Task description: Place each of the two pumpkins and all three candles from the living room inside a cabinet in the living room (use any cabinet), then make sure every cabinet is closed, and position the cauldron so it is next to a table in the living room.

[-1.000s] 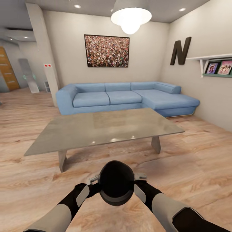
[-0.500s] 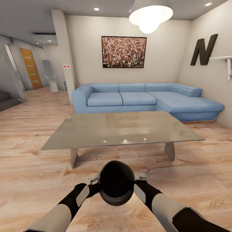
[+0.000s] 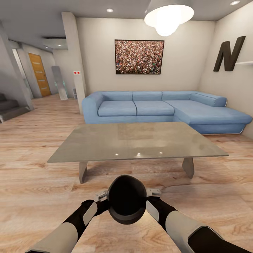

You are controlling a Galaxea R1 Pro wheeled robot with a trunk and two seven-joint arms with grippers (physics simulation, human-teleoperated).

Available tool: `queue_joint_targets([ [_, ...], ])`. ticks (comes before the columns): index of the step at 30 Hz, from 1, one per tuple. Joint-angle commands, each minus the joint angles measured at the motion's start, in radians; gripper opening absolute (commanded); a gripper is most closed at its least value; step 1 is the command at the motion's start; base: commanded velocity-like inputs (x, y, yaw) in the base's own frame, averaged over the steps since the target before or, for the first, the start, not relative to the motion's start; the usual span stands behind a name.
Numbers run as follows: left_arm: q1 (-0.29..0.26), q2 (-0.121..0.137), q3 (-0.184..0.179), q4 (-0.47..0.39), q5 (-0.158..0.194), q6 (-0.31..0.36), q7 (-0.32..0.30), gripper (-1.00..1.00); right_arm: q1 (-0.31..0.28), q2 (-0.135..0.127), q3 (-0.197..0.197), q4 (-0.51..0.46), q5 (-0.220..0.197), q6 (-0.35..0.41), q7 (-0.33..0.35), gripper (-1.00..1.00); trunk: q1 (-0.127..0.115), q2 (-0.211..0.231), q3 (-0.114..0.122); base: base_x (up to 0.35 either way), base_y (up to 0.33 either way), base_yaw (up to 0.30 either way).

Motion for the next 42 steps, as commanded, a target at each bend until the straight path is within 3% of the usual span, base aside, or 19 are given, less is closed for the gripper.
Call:
queue_joint_targets([
  [1, 0.0, 0.002, -0.007, -0.001, -0.018, 0.006, 0.014, -1.0, -0.002, 0.0, -0.011, -0.03, 0.017, -0.007, -0.008, -1.0, 0.0, -0.001, -0.001, 0.0, 0.0, 0.0],
  [21, 0.0, 0.003, -0.006, -0.001, -0.018, 0.006, 0.011, -1.0, -0.002, 0.0, -0.011, -0.03, 0.017, -0.007, -0.008, -1.0, 0.0, -0.001, -0.001, 0.192, -0.105, 0.0],
  [30, 0.0, 0.003, -0.005, -0.006, -0.018, 0.006, 0.008, -1.0, -0.002, 0.0, -0.011, -0.03, 0.017, -0.007, -0.008, -1.0, 0.0, -0.001, -0.001, 0.023, -0.014, 0.0],
  [42, 0.0, 0.003, -0.005, -0.005, -0.018, 0.006, 0.006, -1.0, -0.002, 0.0, -0.011, -0.03, 0.017, -0.007, -0.008, -1.0, 0.005, -0.003, -0.047, 0.0, 0.0, 0.0],
])
